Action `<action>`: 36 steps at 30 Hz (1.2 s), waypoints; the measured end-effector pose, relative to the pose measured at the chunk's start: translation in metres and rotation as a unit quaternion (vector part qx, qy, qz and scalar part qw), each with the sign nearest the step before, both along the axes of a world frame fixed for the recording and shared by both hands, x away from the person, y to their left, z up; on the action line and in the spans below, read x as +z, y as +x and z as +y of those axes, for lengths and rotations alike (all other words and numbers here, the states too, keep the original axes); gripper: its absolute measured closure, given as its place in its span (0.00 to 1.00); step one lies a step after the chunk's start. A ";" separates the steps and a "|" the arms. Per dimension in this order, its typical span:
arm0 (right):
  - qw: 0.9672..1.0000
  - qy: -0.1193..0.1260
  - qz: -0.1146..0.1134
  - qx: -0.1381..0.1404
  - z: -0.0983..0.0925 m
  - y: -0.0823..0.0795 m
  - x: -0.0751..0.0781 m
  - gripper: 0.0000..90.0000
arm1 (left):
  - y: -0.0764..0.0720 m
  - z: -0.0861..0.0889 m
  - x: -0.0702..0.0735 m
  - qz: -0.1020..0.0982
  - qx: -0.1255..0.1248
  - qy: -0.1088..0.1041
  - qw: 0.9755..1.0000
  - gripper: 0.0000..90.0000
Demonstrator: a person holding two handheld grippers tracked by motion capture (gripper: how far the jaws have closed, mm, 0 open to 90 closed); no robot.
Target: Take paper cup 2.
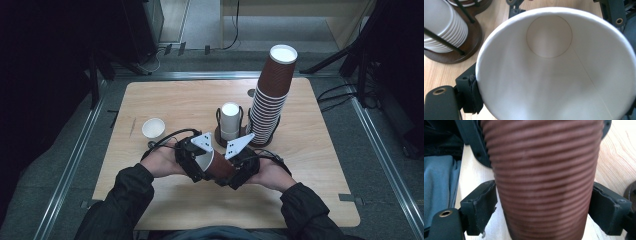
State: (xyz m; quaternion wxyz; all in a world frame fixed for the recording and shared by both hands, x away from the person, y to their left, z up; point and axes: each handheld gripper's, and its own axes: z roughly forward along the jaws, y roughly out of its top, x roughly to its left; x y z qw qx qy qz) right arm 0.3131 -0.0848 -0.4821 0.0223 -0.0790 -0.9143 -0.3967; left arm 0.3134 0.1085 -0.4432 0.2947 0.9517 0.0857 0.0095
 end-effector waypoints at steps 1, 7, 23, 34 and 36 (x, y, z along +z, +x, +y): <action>1.000 0.003 0.002 0.000 0.000 0.000 0.001 0.17 | 0.000 -0.001 0.000 0.000 -0.003 0.000 1.000 0.10; 1.000 0.002 -0.003 0.003 0.000 -0.001 0.001 0.22 | 0.000 -0.002 -0.001 0.002 -0.002 0.002 1.000 0.09; 1.000 0.003 -0.016 -0.005 -0.007 0.001 0.004 0.21 | 0.005 0.010 0.003 0.005 0.028 -0.039 0.999 0.00; 0.999 0.019 -0.020 -0.028 -0.019 0.006 0.009 0.21 | 0.007 0.023 0.005 0.023 0.046 -0.074 0.996 0.00; 0.999 0.019 -0.017 -0.032 -0.021 0.006 0.010 0.21 | 0.008 0.025 0.005 0.026 0.050 -0.080 0.995 0.00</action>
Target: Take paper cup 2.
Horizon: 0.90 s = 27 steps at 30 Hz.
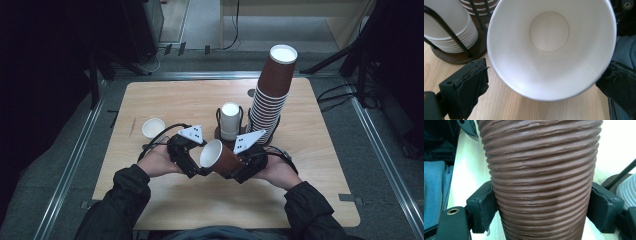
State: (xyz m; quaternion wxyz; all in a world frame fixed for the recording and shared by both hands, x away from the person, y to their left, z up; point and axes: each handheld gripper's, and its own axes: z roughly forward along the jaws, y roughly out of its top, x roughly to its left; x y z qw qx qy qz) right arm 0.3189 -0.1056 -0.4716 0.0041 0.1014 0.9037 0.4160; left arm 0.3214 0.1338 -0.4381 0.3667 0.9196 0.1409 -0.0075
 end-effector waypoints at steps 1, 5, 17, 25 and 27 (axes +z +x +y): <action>1.000 0.003 -0.001 -0.001 -0.001 0.000 0.000 0.21 | 0.001 0.001 0.000 0.000 0.000 -0.004 1.000 0.00; 1.000 0.012 -0.008 -0.006 -0.007 0.002 0.003 0.21 | 0.003 0.005 0.001 0.006 0.010 -0.023 1.000 0.00; 0.998 0.053 -0.022 -0.024 -0.018 0.005 0.007 0.21 | 0.003 0.005 0.002 0.014 0.021 -0.059 0.998 0.00; 0.998 0.061 -0.017 -0.016 -0.011 0.003 0.004 0.21 | 0.004 -0.002 0.001 0.021 0.020 -0.078 0.997 0.00; 0.998 0.063 -0.019 -0.011 -0.008 0.002 0.003 0.21 | 0.003 -0.004 0.001 0.022 0.020 -0.078 0.996 0.00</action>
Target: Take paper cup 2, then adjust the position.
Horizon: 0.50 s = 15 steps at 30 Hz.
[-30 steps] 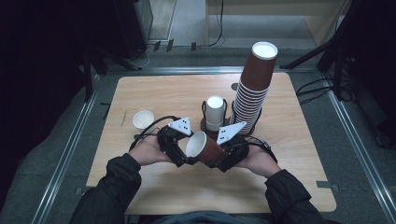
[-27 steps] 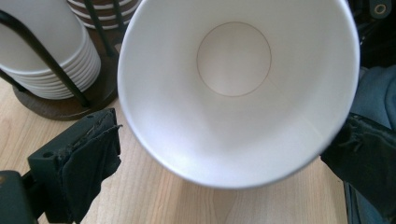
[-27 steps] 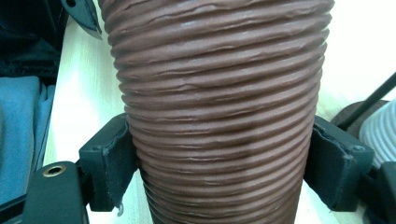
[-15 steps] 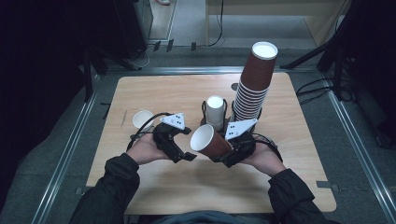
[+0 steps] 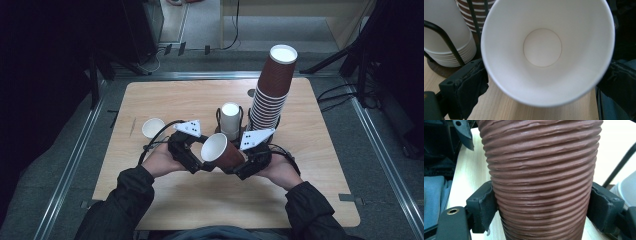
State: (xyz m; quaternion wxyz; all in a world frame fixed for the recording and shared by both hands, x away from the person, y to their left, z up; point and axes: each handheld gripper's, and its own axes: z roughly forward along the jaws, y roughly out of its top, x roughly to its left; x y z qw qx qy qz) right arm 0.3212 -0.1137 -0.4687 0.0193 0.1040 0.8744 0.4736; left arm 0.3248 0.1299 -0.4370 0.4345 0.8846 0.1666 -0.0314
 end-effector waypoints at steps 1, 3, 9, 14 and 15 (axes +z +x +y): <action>1.000 0.000 -0.001 0.001 0.001 0.000 0.000 0.21 | 0.000 -0.001 0.000 0.001 0.001 -0.003 1.000 0.00; 1.000 0.000 0.000 0.002 0.004 -0.001 -0.001 0.21 | 0.000 -0.002 0.000 0.002 0.002 -0.004 1.000 0.00; 1.000 0.008 0.001 0.004 0.008 -0.002 -0.002 0.21 | 0.000 -0.003 -0.001 0.004 0.008 -0.013 1.000 0.00; 1.000 0.012 0.002 0.005 0.011 -0.003 -0.003 0.21 | 0.001 -0.005 -0.002 0.007 0.018 -0.017 1.000 0.00; 1.000 0.014 0.002 0.005 0.012 -0.003 -0.003 0.21 | 0.001 -0.006 -0.002 0.007 0.019 -0.018 1.000 0.00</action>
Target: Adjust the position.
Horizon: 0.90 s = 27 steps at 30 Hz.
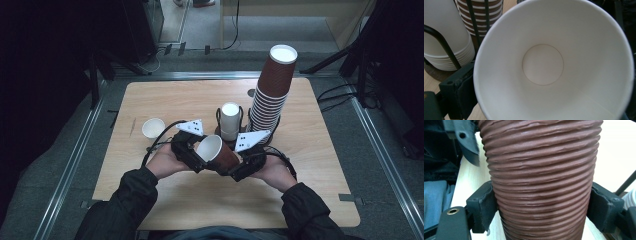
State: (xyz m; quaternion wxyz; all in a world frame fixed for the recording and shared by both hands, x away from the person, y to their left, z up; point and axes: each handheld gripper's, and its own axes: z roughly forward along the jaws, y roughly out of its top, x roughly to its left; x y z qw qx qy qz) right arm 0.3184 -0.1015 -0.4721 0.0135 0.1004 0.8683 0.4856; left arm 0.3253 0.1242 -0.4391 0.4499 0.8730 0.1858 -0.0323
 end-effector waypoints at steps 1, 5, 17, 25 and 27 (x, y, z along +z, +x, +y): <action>1.000 0.002 0.001 0.000 0.001 0.000 0.000 0.21 | 0.000 0.000 0.000 0.000 0.002 -0.001 1.000 0.00; 1.000 0.012 0.005 -0.001 0.002 0.000 -0.001 0.21 | 0.000 -0.001 0.001 0.002 0.012 -0.009 1.000 0.00; 1.000 0.019 0.007 -0.005 0.003 0.001 -0.002 0.21 | -0.001 0.001 0.003 -0.003 0.018 -0.012 1.000 0.08; 1.000 0.014 0.021 -0.004 0.002 0.001 -0.002 0.18 | -0.001 0.000 0.003 0.003 0.010 -0.009 1.000 0.10; 0.999 0.013 0.034 -0.011 0.003 0.002 -0.001 0.15 | 0.000 0.001 0.004 0.002 0.010 -0.007 1.000 0.10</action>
